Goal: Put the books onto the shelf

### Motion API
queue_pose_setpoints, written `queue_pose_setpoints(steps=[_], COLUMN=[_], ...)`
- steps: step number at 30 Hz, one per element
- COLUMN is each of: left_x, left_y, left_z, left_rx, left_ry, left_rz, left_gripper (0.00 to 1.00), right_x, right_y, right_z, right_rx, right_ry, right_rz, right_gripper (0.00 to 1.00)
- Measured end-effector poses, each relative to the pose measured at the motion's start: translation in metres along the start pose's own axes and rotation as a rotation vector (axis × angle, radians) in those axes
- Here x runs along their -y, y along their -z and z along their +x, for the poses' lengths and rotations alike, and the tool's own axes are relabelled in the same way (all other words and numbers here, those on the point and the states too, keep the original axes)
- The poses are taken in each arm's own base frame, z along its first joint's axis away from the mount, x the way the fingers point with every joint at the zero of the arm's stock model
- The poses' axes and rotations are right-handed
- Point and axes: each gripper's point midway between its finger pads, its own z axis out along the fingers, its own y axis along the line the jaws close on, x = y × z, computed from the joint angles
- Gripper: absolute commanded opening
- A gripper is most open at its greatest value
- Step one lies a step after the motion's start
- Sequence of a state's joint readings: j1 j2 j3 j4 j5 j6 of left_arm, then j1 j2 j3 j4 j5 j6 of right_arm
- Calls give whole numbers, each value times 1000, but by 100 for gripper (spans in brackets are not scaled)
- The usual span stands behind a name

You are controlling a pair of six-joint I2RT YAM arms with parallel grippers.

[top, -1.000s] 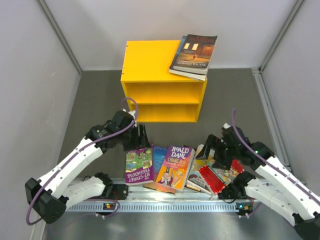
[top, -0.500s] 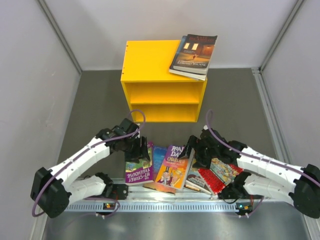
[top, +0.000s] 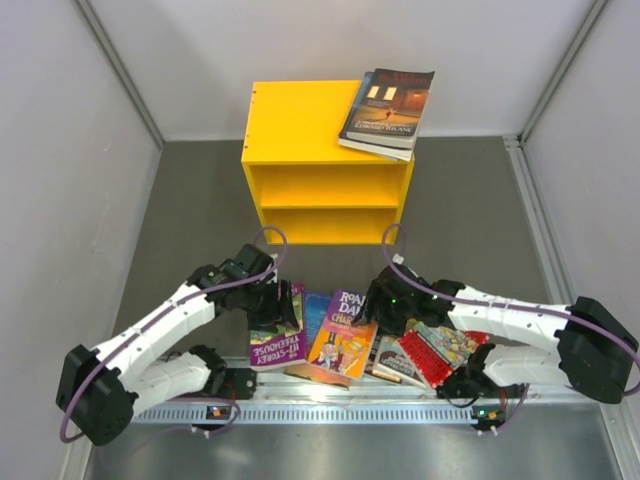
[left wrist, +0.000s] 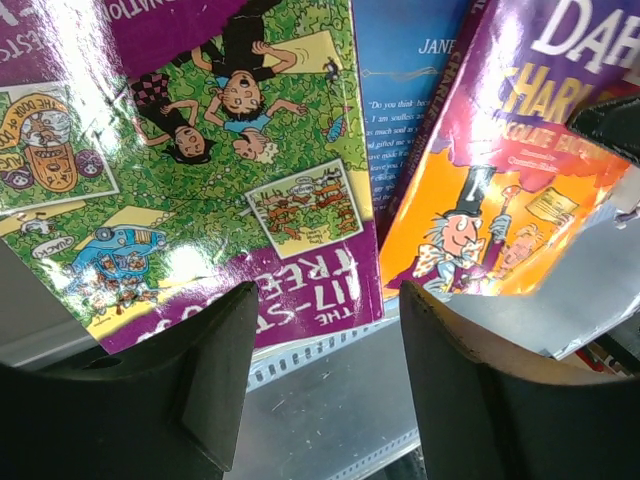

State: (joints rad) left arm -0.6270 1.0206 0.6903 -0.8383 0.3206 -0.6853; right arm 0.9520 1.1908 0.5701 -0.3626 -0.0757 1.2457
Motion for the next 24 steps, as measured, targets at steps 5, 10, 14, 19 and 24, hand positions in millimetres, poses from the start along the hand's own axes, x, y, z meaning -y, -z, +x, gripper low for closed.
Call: queue_pose_setpoints(steps=[5, 10, 14, 19, 24], left_x=[2, 2, 5, 21, 33], left_y=[4, 6, 9, 21, 35], left_z=[0, -1, -3, -20, -36], left_rx=[17, 25, 33, 76, 135], left_ry=[-7, -13, -19, -45, -79], left_rz=[13, 16, 18, 36, 45], left_gripper=[64, 63, 63, 64, 64], right_x=[7, 8, 6, -26, -102], right_y=[12, 32, 46, 78, 151], right_z=[-3, -7, -14, -35, -70], right_rx=[49, 109, 144, 224, 368], right_ry=[-18, -25, -20, 29, 162], right_rz=[24, 11, 32, 1, -151], right_gripper=[13, 0, 0, 0, 0])
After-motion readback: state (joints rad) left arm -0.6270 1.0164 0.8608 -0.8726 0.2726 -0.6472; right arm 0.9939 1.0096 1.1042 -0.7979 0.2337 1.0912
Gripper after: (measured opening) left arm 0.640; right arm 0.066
